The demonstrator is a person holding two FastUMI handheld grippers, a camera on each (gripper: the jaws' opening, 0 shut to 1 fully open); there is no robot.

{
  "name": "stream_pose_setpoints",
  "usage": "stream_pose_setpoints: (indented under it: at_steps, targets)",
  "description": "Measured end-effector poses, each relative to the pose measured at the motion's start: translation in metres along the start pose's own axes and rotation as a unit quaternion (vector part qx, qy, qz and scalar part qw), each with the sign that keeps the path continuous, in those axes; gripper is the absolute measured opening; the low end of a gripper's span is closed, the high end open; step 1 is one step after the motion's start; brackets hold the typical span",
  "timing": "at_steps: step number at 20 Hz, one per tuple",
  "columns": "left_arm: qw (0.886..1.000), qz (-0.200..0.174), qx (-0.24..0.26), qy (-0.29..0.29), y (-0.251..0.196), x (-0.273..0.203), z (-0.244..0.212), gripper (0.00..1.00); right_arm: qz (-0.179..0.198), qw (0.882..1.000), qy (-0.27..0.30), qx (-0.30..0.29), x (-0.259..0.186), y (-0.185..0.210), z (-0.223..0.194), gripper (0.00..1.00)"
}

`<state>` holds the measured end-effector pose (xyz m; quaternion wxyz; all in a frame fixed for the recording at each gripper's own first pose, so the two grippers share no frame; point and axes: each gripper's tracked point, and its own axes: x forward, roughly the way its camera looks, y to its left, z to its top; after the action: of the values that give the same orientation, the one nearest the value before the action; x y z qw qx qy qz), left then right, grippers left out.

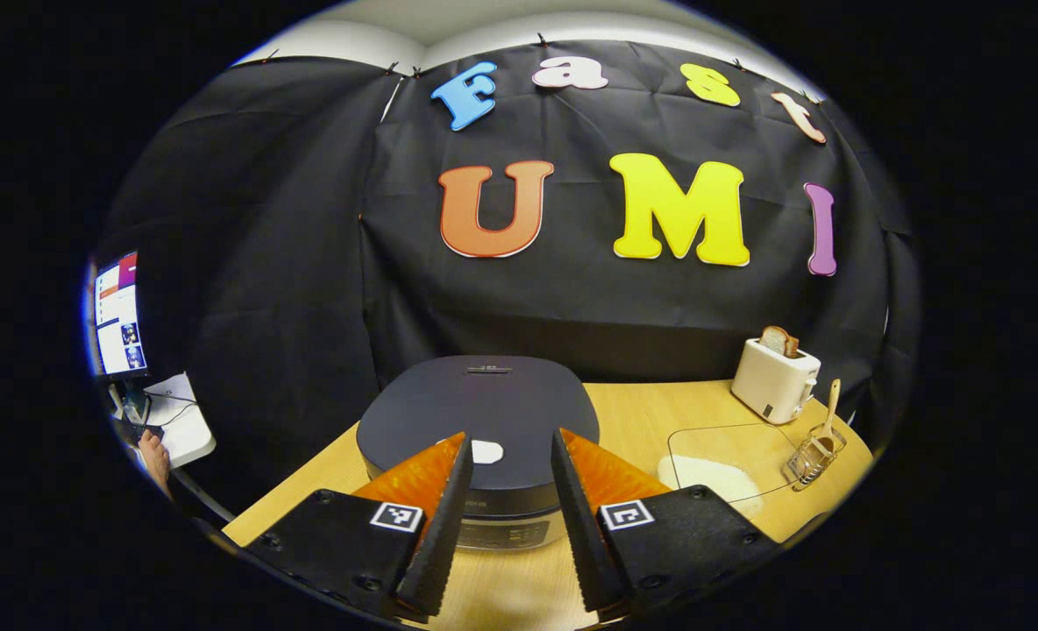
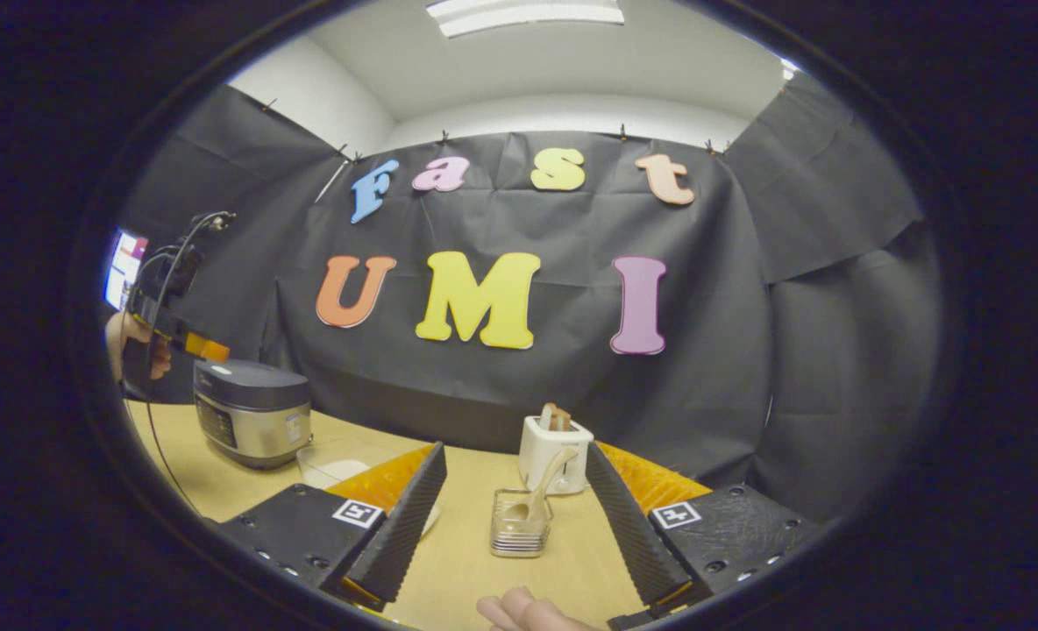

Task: Close the left gripper, press the button to open the rice cooker; take a wooden spoon from the chopstick holder with the right hand, scoop a spoonful of rice and pour it into the rice cooker, then put the wooden spoon back into the chopstick holder.

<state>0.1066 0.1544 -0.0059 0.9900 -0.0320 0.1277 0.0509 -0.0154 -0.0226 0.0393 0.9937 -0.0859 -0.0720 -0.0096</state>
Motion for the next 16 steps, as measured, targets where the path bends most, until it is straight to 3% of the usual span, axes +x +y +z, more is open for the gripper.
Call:
stream_pose_setpoints:
  at_steps: [8, 16]
  targets:
    - [0.996, 0.009, -0.01, 0.087, 0.024, 0.027, -0.009, 0.03, -0.022, 0.999, -0.014, 0.024, -0.007, -0.027, 0.016, 0.97]
    - [0.99, 0.003, -0.009, 0.142, 0.028, 0.035, -0.022, 0.03, -0.044, 0.997, -0.02, 0.053, -0.013, -0.055, 0.028, 0.95]
